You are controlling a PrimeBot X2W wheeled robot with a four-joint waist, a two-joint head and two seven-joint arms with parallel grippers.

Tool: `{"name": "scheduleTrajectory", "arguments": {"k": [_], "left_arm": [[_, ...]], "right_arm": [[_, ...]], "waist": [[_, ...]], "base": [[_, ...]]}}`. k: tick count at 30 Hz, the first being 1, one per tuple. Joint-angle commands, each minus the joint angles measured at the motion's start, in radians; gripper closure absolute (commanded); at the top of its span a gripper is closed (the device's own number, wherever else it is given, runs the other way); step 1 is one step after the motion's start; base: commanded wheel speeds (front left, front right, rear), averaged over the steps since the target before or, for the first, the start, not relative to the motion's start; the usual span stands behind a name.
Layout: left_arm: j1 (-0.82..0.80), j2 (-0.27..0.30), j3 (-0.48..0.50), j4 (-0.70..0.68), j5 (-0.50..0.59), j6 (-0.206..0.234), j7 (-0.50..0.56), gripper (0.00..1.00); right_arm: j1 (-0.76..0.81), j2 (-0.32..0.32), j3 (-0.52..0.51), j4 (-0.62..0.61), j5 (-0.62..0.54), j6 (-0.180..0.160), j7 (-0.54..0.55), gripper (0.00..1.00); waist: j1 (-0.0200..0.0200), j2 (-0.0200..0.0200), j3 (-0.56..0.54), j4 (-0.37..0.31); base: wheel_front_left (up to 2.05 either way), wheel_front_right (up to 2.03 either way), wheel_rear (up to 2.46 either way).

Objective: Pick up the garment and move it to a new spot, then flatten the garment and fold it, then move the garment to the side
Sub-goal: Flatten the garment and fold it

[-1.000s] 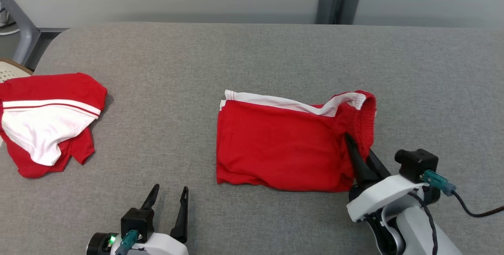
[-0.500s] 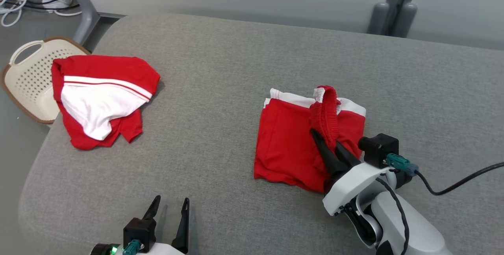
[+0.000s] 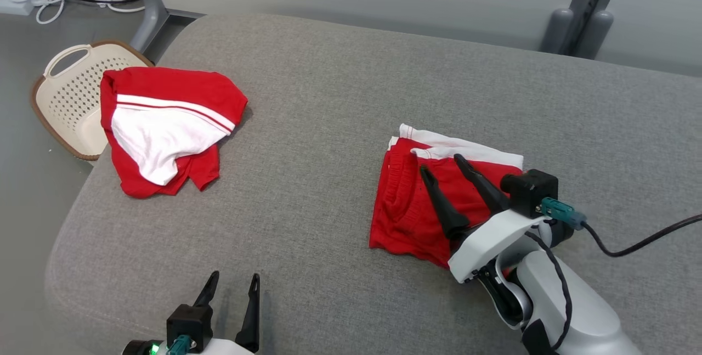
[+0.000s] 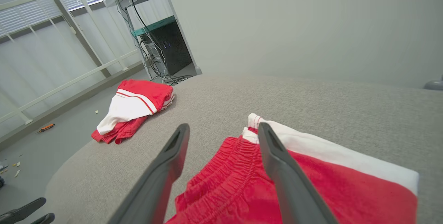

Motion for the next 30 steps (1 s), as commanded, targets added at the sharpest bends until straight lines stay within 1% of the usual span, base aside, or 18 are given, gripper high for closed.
{"name": "scheduleTrajectory", "arguments": {"k": [1, 4, 10, 11, 18, 24, 30], "left_arm": [[-0.009, 0.004, 0.005, -0.009, 0.003, 0.005, -0.005, 0.0], [-0.017, 0.004, 0.006, -0.024, 0.005, 0.009, -0.005, 0.0], [-0.028, 0.004, 0.02, -0.045, 0.016, 0.016, -0.005, 0.0], [-0.028, 0.004, 0.02, -0.045, 0.016, 0.016, -0.005, 0.0], [-0.023, 0.004, 0.045, -0.058, 0.026, 0.015, -0.005, 0.0], [-0.01, 0.004, 0.08, -0.058, 0.03, 0.02, -0.005, 0.0], [0.019, 0.004, 0.11, -0.052, 0.044, 0.014, -0.005, 0.0]], "right_arm": [[0.016, -0.008, -0.024, -0.005, -0.018, 0.0, 0.0, 0.0], [0.041, -0.008, -0.101, -0.019, -0.069, 0.0, 0.0, 0.0], [0.131, -0.007, -0.291, -0.052, -0.192, 0.0, 0.0, 0.0], [0.131, -0.007, -0.291, -0.052, -0.192, 0.0, 0.0, 0.0], [0.235, -0.007, -0.45, -0.115, -0.303, 0.0, 0.0, 0.0], [0.311, -0.006, -0.503, -0.161, -0.333, 0.0, 0.0, 0.0], [0.361, -0.006, -0.499, -0.182, -0.335, 0.0, 0.0, 0.0]], "waist": [[0.0, -0.0001, -0.003, -0.018], [0.0, -0.0001, -0.007, -0.05], [0.0, -0.0001, -0.014, -0.124], [0.0, -0.0001, -0.014, -0.124], [0.0, -0.0001, -0.029, -0.213], [0.0, -0.0001, -0.052, -0.274], [0.0, -0.0001, -0.096, -0.307]], "base": [[0.0, 0.0, 0.0], [0.0, 0.0, 0.0], [0.0, 0.0, 0.0], [0.0, 0.0, 0.0], [0.0, 0.0, 0.0], [0.0, 0.0, 0.0], [0.0, 0.0, 0.0]]}}
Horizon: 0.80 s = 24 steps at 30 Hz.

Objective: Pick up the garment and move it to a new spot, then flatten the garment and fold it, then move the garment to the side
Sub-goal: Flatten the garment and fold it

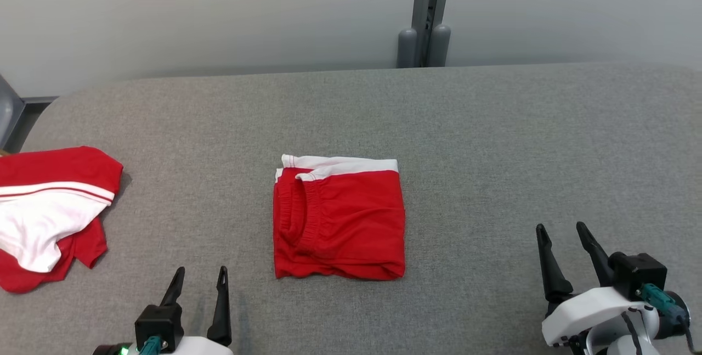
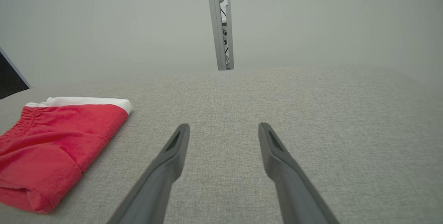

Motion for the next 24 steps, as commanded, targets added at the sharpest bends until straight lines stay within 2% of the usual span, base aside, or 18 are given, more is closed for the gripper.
{"name": "scheduleTrajectory", "arguments": {"k": [1, 11, 24], "left_arm": [[0.017, 0.004, 0.01, 0.002, 0.009, -0.002, -0.005, 0.0], [0.066, 0.004, 0.04, 0.0, 0.026, 0.0, -0.005, 0.0], [0.082, 0.004, 0.055, -0.005, 0.02, -0.004, -0.005, 0.0]], "right_arm": [[0.021, -0.005, 0.005, -0.01, 0.005, 0.0, 0.0, 0.0], [0.075, -0.005, 0.021, -0.021, 0.019, 0.0, 0.0, 0.0], [0.08, -0.005, 0.039, -0.015, 0.024, 0.0, 0.0, 0.0]], "waist": [[0.0, 0.0, -0.027, -0.016], [0.0, 0.0, -0.076, -0.026], [0.0, 0.0, -0.077, -0.03]], "base": [[0.0, 0.0, 0.0], [0.0, 0.0, 0.0], [0.0, 0.0, 0.0]]}}
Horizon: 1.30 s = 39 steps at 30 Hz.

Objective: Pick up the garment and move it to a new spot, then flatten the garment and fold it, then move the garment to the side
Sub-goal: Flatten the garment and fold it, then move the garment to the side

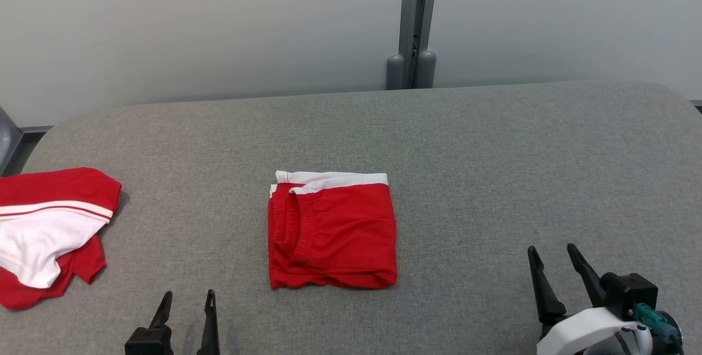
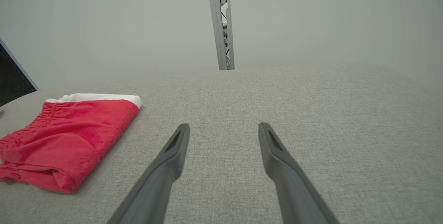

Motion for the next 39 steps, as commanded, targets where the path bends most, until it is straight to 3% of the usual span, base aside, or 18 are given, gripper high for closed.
{"name": "scheduleTrajectory", "arguments": {"k": [1, 14, 28, 39], "left_arm": [[0.006, 0.004, 0.001, -0.004, -0.004, -0.001, -0.005, 0.0], [-0.029, 0.004, -0.04, 0.004, -0.019, -0.001, -0.005, 0.0], [-0.114, 0.004, -0.113, -0.01, -0.047, 0.005, -0.005, 0.0], [-0.136, 0.004, -0.163, -0.006, -0.061, 0.01, -0.005, 0.0]], "right_arm": [[0.006, -0.005, 0.001, 0.002, 0.003, 0.0, 0.0, 0.0], [-0.035, -0.005, 0.044, 0.014, 0.023, 0.0, 0.0, 0.0], [-0.169, -0.005, 0.144, 0.064, 0.044, 0.0, 0.0, 0.0], [-0.247, -0.005, 0.234, 0.164, 0.12, 0.0, 0.0, 0.0]], "waist": [[0.0, -0.0001, 0.001, 0.0], [0.0, -0.0001, 0.052, 0.032], [0.0, -0.0001, 0.197, 0.16], [0.0, -0.0001, 0.233, 0.245]], "base": [[0.0, 0.0, 0.0], [0.0, 0.0, 0.0], [0.0, 0.0, 0.0], [0.0, 0.0, 0.0]]}}
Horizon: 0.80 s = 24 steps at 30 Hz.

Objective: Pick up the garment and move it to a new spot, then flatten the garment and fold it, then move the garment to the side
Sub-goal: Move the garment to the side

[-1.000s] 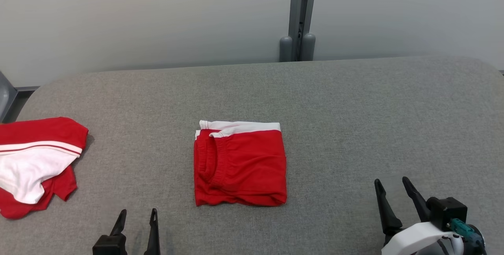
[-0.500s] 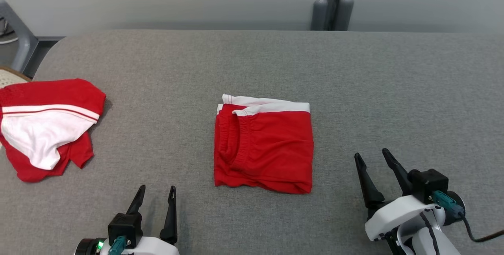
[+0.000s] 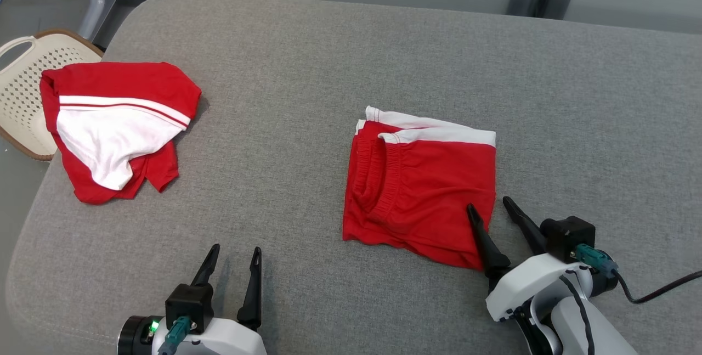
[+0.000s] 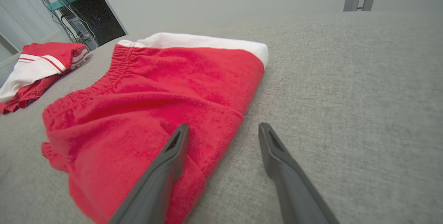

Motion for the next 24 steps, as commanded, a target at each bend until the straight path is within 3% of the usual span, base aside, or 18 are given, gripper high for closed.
{"name": "scheduleTrajectory", "arguments": {"k": [1, 6, 7, 9, 10, 11, 18, 24], "left_arm": [[-0.011, 0.004, 0.001, 0.0, -0.004, 0.005, -0.005, 0.0], [-0.01, 0.004, 0.003, 0.002, 0.0, 0.006, -0.005, 0.0], [-0.011, 0.004, 0.003, 0.002, 0.001, 0.006, -0.005, 0.0], [-0.015, 0.004, 0.004, 0.0, 0.002, 0.005, -0.005, 0.0], [-0.018, 0.004, 0.004, -0.001, 0.002, 0.005, -0.005, 0.0], [-0.021, 0.004, 0.004, -0.002, 0.002, 0.005, -0.005, 0.0], [-0.022, 0.004, 0.011, -0.012, 0.0, 0.007, -0.005, 0.0], [-0.011, 0.004, 0.033, -0.017, 0.021, -0.008, -0.005, 0.0]], "right_arm": [[-0.015, -0.006, 0.004, 0.011, 0.009, 0.0, 0.0, 0.0], [-0.036, -0.006, 0.033, 0.054, 0.027, 0.0, 0.0, 0.0], [-0.044, -0.005, 0.036, 0.064, 0.026, 0.0, 0.0, 0.14], [-0.053, -0.006, 0.039, 0.081, 0.029, 0.0, 0.0, 0.53], [-0.058, -0.006, 0.04, 0.087, 0.031, 0.0, 0.0, 0.67], [-0.064, -0.006, 0.041, 0.092, 0.031, 0.0, 0.0, 1.0], [-0.075, -0.009, 0.009, 0.088, 0.02, 0.0, 0.0, 1.0], [-0.052, -0.008, -0.004, 0.068, 0.033, 0.0, 0.0, 1.0]], "waist": [[0.0, 0.0, 0.004, 0.009], [0.0, 0.0, 0.007, 0.019], [0.0, 0.0, 0.008, 0.021], [0.0, 0.0, 0.011, 0.024], [0.0, 0.0, 0.013, 0.025], [0.0, 0.0, 0.016, 0.026], [0.0, 0.0, 0.019, 0.011], [0.0, 0.0, -0.004, -0.082]], "base": [[0.0, 0.0, 0.0], [0.0, 0.0, 0.0], [0.0, 0.0, 0.0], [0.0, 0.0, 0.0], [0.0, 0.0, 0.0], [0.0, 0.0, 0.0], [0.0, 0.0, 0.0], [0.0, 0.0, 0.0]]}}
